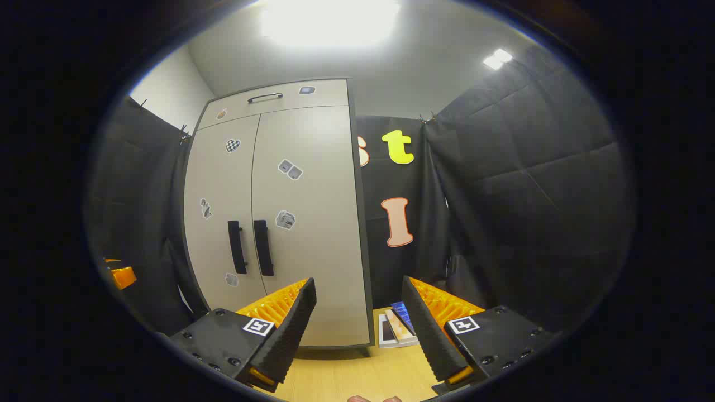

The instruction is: Open the right door of the double-door shoe cabinet with the right hand, and open the left door with the left hand.

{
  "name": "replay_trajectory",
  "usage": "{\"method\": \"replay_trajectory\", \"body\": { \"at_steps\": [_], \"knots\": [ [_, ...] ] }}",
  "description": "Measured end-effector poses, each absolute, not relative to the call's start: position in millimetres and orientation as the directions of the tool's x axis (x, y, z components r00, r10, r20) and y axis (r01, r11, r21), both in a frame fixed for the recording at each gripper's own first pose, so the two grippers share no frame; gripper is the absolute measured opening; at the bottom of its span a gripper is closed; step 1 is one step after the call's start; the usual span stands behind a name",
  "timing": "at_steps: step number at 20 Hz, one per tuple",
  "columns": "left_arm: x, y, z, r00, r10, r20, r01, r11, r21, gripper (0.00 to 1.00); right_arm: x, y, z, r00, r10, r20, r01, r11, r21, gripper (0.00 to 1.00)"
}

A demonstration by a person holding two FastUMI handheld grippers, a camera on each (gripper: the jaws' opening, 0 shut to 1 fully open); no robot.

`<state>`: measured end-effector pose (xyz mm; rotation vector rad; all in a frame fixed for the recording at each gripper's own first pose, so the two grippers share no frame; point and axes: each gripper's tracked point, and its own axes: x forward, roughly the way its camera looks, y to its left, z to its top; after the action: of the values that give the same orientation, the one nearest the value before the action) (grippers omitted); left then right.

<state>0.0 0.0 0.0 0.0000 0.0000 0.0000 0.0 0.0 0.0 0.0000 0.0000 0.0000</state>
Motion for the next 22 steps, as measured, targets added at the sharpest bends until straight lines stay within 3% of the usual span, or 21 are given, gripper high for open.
{"method": "replay_trajectory", "body": {
  "at_steps": [3,4,5,7,9,22],
  "knots": [
    [-0.3,-1.2,-3.3,1.0,-0.008,-0.006,0.008,1.0,0.004,0.94,5.6,11.7,-3.7,1.0,0.023,-0.02,-0.023,1.0,0.019,0.96],
    [-0.2,-0.3,-2.1,1.0,-0.008,-0.003,0.008,1.0,0.005,0.95,6.7,15.1,-4.7,0.999,0.029,-0.023,-0.028,0.999,0.025,0.92],
    [-0.8,1.0,-2.3,1.0,-0.004,0.001,0.004,1.0,0.003,0.94,6.9,18.0,-5.3,0.999,0.034,-0.025,-0.033,0.999,0.031,0.97],
    [-0.4,3.2,-5.6,1.0,0.004,-0.004,-0.004,1.0,-0.009,0.94,9.0,22.4,-7.1,0.999,0.039,-0.036,-0.038,0.999,0.034,0.92],
    [1.4,5.6,-7.5,1.0,0.01,-0.009,-0.01,1.0,-0.023,0.94,10.0,25.7,-6.9,0.998,0.043,-0.038,-0.041,0.999,0.032,0.98],
    [10.1,14.0,-29.5,1.0,0.016,-0.026,-0.017,0.999,-0.033,0.94,23.2,51.5,-11.8,0.995,0.066,-0.076,-0.062,0.997,0.056,0.98]
  ]
}}
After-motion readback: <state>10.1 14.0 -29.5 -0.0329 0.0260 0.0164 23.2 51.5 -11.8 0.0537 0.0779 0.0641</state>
